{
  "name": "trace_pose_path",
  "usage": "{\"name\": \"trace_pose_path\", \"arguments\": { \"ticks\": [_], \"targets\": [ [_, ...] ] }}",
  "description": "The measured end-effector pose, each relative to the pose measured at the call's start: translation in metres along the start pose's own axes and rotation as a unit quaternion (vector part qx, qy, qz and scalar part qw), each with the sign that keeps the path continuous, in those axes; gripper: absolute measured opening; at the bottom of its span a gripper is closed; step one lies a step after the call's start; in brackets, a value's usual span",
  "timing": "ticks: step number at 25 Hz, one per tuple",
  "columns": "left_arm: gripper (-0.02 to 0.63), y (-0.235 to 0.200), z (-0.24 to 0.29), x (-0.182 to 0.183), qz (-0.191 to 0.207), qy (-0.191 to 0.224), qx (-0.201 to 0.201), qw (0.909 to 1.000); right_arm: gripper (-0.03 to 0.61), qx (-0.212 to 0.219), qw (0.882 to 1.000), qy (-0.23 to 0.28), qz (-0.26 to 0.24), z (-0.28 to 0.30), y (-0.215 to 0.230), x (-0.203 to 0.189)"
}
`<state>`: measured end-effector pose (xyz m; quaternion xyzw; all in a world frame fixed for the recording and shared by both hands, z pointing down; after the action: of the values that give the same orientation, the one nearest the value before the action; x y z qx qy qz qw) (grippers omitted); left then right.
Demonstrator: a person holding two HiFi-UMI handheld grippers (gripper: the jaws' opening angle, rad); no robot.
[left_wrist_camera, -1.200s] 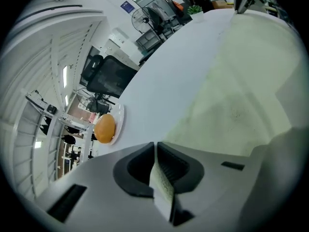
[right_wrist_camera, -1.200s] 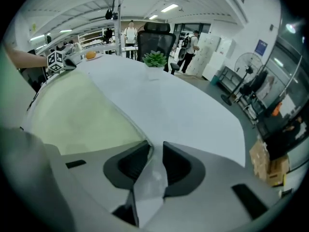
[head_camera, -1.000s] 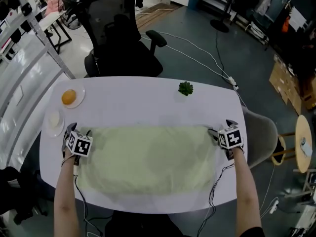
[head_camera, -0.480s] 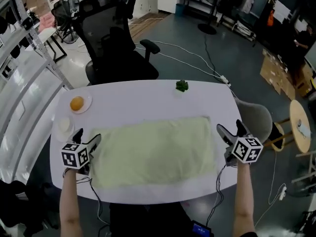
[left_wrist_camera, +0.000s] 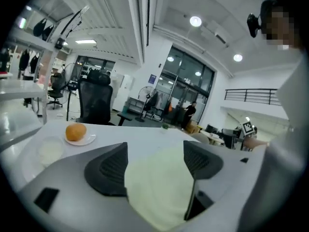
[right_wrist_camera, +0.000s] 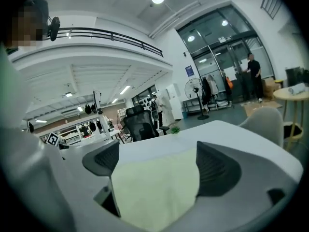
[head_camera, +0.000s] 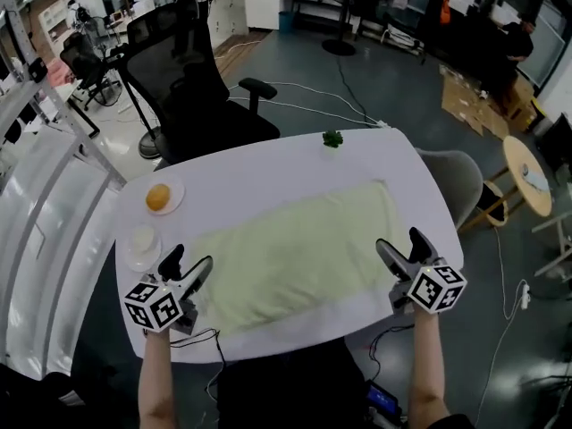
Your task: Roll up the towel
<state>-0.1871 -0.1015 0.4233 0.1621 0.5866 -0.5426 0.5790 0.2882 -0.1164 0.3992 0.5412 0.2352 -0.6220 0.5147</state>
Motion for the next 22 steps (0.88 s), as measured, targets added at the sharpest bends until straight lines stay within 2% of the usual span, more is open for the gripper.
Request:
{"name": "trace_pose_path", "arguments": {
  "ticks": [3, 5, 9, 12, 14, 16, 19, 22],
  "targets": [
    [0.393, 0.000, -0.010, 0.002, -0.022, 0.015, -0.053, 0.9982, 0.495, -0.004, 1.000, 0.006, 0.010, -0.010, -0.039, -0.020],
    [0.394, 0.000, -0.016, 0.000, -0.012, 0.006, -0.079, 0.9968, 0.495, -0.009, 1.000, 0.004, 0.001, -0.012, -0.065, -0.033],
    [0.393, 0.001, -0.026, -0.007, 0.055, -0.040, -0.132, 0.9889, 0.495, -0.018, 1.000, -0.006, -0.021, -0.016, -0.111, -0.059],
    [0.394, 0.004, -0.035, -0.015, 0.129, -0.088, -0.175, 0.9720, 0.494, -0.013, 0.998, -0.028, -0.048, -0.019, -0.146, -0.082],
    [0.394, 0.005, -0.040, -0.027, 0.184, -0.125, -0.203, 0.9536, 0.492, -0.001, 0.994, -0.059, -0.089, -0.019, -0.170, -0.099],
    [0.394, 0.004, -0.046, -0.041, 0.244, -0.165, -0.226, 0.9287, 0.491, 0.021, 0.986, -0.098, -0.132, -0.016, -0.195, -0.118],
    [0.394, -0.004, -0.053, -0.065, 0.339, -0.225, -0.249, 0.8789, 0.492, 0.072, 0.969, -0.154, -0.177, -0.009, -0.235, -0.148],
    [0.394, -0.014, -0.053, -0.090, 0.416, -0.273, -0.264, 0.8263, 0.492, 0.127, 0.944, -0.198, -0.230, -0.001, -0.271, -0.177]
  ]
}}
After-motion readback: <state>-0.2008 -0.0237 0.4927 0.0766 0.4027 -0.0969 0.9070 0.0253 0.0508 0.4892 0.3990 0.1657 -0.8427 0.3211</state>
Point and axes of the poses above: the fingertips, and each gripper's own axes: z forward along the fingers, y to its right, x out of its top, the point moved 4 cm from there along -z, backward along the fingers, and after that the axes turned 4 degrees about -z, right-handed, at the moved point
